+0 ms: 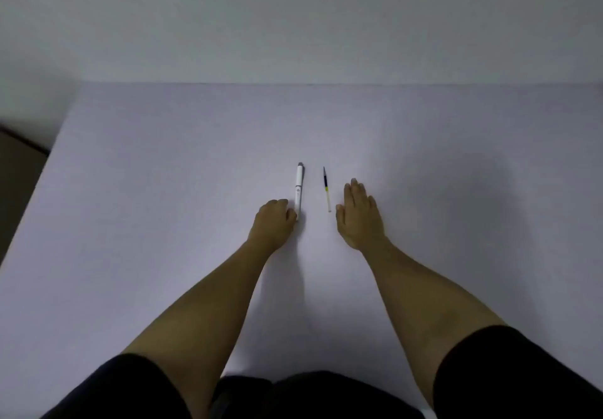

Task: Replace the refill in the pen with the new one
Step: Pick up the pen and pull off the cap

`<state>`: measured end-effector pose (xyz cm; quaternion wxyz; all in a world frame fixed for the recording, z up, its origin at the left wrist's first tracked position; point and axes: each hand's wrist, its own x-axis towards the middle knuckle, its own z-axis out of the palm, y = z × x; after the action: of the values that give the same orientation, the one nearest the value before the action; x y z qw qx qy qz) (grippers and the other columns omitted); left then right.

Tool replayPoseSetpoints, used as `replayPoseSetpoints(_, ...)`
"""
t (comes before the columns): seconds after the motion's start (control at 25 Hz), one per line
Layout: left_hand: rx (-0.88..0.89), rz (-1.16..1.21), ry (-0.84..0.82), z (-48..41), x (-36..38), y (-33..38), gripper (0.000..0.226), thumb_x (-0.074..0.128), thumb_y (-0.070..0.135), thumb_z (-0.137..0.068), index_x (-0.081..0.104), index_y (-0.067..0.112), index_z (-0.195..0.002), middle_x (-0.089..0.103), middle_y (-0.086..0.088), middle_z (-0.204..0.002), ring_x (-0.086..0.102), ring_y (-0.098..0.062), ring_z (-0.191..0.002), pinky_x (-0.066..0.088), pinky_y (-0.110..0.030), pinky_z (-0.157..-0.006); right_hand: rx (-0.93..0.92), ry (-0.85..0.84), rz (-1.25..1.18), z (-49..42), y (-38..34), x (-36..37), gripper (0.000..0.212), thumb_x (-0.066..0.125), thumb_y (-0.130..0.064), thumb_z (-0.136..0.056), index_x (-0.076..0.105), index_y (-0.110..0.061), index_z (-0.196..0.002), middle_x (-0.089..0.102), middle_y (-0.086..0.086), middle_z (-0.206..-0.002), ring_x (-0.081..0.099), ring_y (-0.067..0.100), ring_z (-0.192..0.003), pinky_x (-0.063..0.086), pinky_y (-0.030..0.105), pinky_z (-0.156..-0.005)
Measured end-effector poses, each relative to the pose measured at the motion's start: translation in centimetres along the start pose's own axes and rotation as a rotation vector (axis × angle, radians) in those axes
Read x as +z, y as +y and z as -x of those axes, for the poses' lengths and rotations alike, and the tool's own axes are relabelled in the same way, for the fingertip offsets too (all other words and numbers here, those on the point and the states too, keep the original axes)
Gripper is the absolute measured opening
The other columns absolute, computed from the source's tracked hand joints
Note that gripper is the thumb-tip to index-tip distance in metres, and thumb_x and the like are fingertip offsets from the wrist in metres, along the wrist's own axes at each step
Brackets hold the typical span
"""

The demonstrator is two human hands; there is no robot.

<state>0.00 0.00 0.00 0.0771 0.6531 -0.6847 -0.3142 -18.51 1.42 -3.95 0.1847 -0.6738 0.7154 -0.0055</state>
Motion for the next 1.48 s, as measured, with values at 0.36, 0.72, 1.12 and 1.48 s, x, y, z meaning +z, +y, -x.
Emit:
replayPoseSetpoints(0.36, -0.150, 0.039, 0.101, -4.0, 2.3, 0.7, 0.028, 0.049, 0.023, -0.092, 0.055, -0.003, -0.097, 0.058, -0.022, -0.097, 0.055, -0.034, -0.083, 0.038, -0.035, -0.068, 0.062, 0.040, 0.008, -0.5, 1.3, 3.2, 0.058, 0.027, -0.028, -0.099, 0.008, -0.006, -0.149, 0.006, 0.011, -0.160, 0.006, 0.024, -0.148, 0.007, 0.041, -0.119)
replayPoseSetpoints(0.72, -0.253, 0.039, 0.050, -5.1, 3.0, 1.3, 0.025, 0.046, 0.017, -0.091, 0.050, -0.003, -0.106, 0.061, -0.023, -0.102, 0.056, -0.038, -0.091, 0.036, -0.036, -0.067, 0.059, 0.016, 0.038, -0.8, 1.5, 3.4, 0.059, 0.025, -0.029, -0.099, 0.006, -0.006, -0.149, 0.005, 0.011, -0.160, 0.005, 0.024, -0.148, 0.007, 0.042, -0.119)
replayPoseSetpoints(1.12, -0.034, 0.205, 0.053, -1.5, -1.8, 0.2, 0.015, 0.051, 0.020, -0.089, 0.048, 0.005, -0.089, 0.059, -0.014, -0.073, 0.049, -0.027, -0.061, 0.041, -0.036, -0.056, 0.102, 0.206, -0.716, -1.2, -1.3, -1.9, 0.045, 0.044, -0.027, -0.098, 0.043, -0.003, -0.136, 0.043, 0.015, -0.143, 0.042, 0.025, -0.132, 0.032, 0.015, -0.105)
replayPoseSetpoints(1.48, 0.341, 0.154, 0.063, 4.2, -5.1, 0.4, 0.010, 0.055, 0.019, -0.091, 0.053, 0.012, -0.097, 0.058, -0.001, -0.075, 0.046, -0.010, -0.056, 0.034, -0.019, -0.050, 0.077, 0.196, -1.064, 3.1, -4.2, -6.7, 0.013, 0.055, -0.029, -0.093, 0.065, -0.022, -0.097, 0.065, -0.014, -0.077, 0.064, 0.008, -0.076, 0.047, 0.008, -0.064)
